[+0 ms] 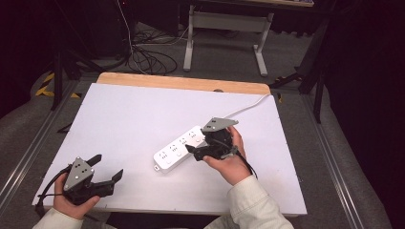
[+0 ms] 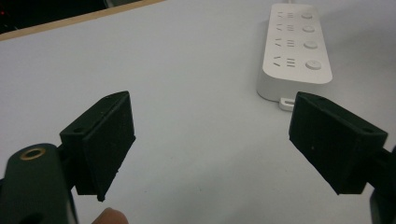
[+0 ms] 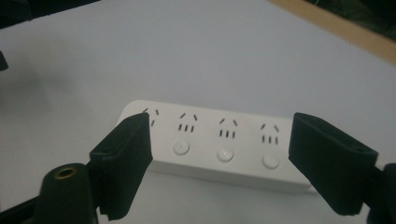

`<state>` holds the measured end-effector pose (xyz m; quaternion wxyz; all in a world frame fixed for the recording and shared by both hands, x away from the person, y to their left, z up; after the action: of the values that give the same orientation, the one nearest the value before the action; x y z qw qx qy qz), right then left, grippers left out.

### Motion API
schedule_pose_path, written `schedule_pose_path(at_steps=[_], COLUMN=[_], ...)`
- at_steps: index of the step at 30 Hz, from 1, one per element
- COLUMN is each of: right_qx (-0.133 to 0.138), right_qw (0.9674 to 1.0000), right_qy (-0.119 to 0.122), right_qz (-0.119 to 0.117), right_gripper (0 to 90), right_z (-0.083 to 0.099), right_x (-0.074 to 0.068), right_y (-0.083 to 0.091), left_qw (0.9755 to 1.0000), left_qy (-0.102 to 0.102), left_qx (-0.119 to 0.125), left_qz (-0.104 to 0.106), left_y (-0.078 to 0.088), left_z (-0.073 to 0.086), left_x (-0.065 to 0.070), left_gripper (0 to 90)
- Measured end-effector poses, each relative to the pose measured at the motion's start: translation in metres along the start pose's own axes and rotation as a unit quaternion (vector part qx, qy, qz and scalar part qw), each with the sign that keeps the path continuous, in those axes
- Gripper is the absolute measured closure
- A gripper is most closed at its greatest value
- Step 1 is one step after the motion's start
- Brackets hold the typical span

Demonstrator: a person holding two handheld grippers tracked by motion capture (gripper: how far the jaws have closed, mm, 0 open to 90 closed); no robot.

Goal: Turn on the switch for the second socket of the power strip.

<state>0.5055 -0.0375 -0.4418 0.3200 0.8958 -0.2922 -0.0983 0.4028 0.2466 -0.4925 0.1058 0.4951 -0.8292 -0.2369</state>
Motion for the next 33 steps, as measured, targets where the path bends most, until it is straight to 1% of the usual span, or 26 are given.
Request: schedule_pose_path(at_steps=[1, 2, 3, 4, 6, 8, 11, 12, 17, 23, 27, 29, 32, 33], right_qx=[-0.013, -0.032, -0.044, -0.037, -0.021, -0.007, 0.019, 0.024, 0.055, 0.081, 0.090, 0.094, 0.099, 0.102], right_qw=[0.9995, 0.9974, 0.9951, 0.9956, 0.9972, 0.9976, 0.9986, 0.9988, 0.9979, 0.9962, 0.9952, 0.9946, 0.9942, 0.9940], right_qy=[-0.030, -0.063, -0.082, -0.080, -0.070, -0.066, -0.047, -0.040, -0.028, -0.033, -0.038, -0.043, -0.041, -0.040], right_qz=[-0.007, -0.018, -0.032, -0.031, -0.018, -0.019, -0.013, -0.011, -0.015, -0.005, -0.001, 0.001, 0.005, 0.006], right_gripper=[17.4, 17.1, 16.7, 17.2, 17.0, 14.5, 9.5, 9.1, 6.5, 5.7, 5.7, 5.7, 5.7, 5.7], right_z=[0.004, 0.010, 0.013, 0.014, 0.016, 0.018, 0.022, 0.024, 0.034, 0.048, 0.059, 0.065, 0.073, 0.076], right_x=[0.000, 0.001, 0.001, 0.002, 0.005, 0.006, 0.010, 0.011, 0.016, 0.026, 0.032, 0.035, 0.039, 0.040], right_y=[0.002, 0.005, 0.007, 0.009, 0.015, 0.021, 0.031, 0.034, 0.050, 0.063, 0.068, 0.071, 0.076, 0.077], left_qw=[1.0000, 1.0000, 1.0000, 1.0000, 1.0000, 1.0000, 1.0000, 1.0000, 1.0000, 1.0000, 1.0000, 0.9999, 0.9999, 0.9999], left_qy=[0.000, -0.001, 0.000, 0.000, 0.000, 0.000, 0.000, -0.002, -0.002, -0.002, -0.002, -0.003, -0.006, -0.002], left_qx=[0.000, 0.000, 0.000, 0.000, 0.000, 0.000, -0.001, -0.001, -0.002, 0.000, 0.002, 0.002, 0.004, 0.006], left_qz=[0.000, -0.001, 0.000, -0.001, -0.001, -0.001, -0.001, -0.002, -0.002, 0.003, 0.007, 0.013, 0.012, 0.015], left_y=[0.000, 0.000, 0.000, 0.000, 0.000, 0.000, 0.000, 0.000, 0.000, 0.000, 0.000, 0.000, 0.001, 0.001], left_z=[0.000, 0.000, 0.000, 0.000, 0.000, 0.000, 0.000, 0.000, 0.000, 0.000, -0.001, -0.001, -0.001, -0.002], left_x=[0.000, 0.000, 0.000, 0.000, 0.000, 0.000, 0.000, 0.000, 0.000, 0.002, 0.002, 0.003, 0.003, 0.004], left_gripper=[14.8, 14.7, 14.8, 14.7, 14.8, 14.8, 14.7, 14.8, 14.8, 14.1, 12.9, 12.0, 11.7, 11.6])
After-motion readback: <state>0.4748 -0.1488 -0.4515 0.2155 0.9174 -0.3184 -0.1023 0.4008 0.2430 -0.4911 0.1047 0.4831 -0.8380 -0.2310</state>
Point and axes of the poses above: each handheld gripper's, and its own axes: y roughly backward along the jaws, z roughly out of its underside, x roughly to its right, the point moved 8 cm from there along -y, roughly forward along the jaws, and after that the axes turned 3 degrees about -x, right-handed, at the moved point
